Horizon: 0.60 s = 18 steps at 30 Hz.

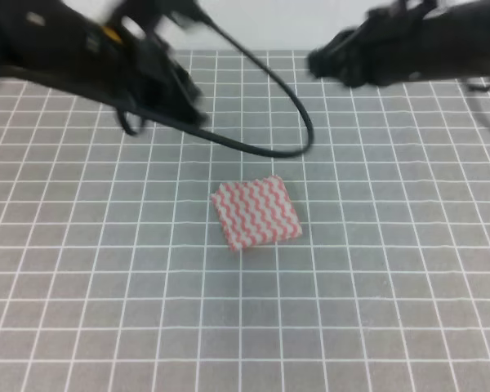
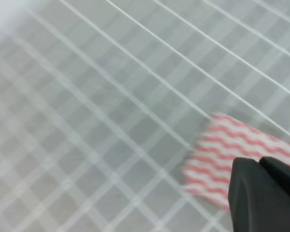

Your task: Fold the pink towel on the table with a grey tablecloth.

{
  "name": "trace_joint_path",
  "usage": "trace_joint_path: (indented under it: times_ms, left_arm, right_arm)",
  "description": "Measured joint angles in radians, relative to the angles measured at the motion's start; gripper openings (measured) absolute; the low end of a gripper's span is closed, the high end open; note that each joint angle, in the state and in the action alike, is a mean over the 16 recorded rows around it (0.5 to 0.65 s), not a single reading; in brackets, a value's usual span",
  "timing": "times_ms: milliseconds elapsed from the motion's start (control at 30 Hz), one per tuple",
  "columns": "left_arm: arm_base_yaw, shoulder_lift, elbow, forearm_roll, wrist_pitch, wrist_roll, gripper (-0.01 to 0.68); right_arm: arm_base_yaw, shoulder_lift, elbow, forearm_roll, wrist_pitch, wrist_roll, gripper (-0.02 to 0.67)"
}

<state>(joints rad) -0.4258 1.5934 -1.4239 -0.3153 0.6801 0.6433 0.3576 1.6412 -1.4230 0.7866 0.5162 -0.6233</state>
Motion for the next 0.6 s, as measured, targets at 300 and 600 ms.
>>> trace_joint_path:
  times_ms: [300,600]
  left_arm:
    - [0.0,-0.392,0.17,0.144,-0.099,-0.223,0.0]
    - [0.0,-0.777,0.436,0.159,-0.117,-0.348,0.0]
  right_arm:
    - [0.001,-0.371,0.299,0.05,-0.249,-0.002,-0.016]
    - [0.001,-0.67,0.551,0.089,-0.354,-0.004,-0.016]
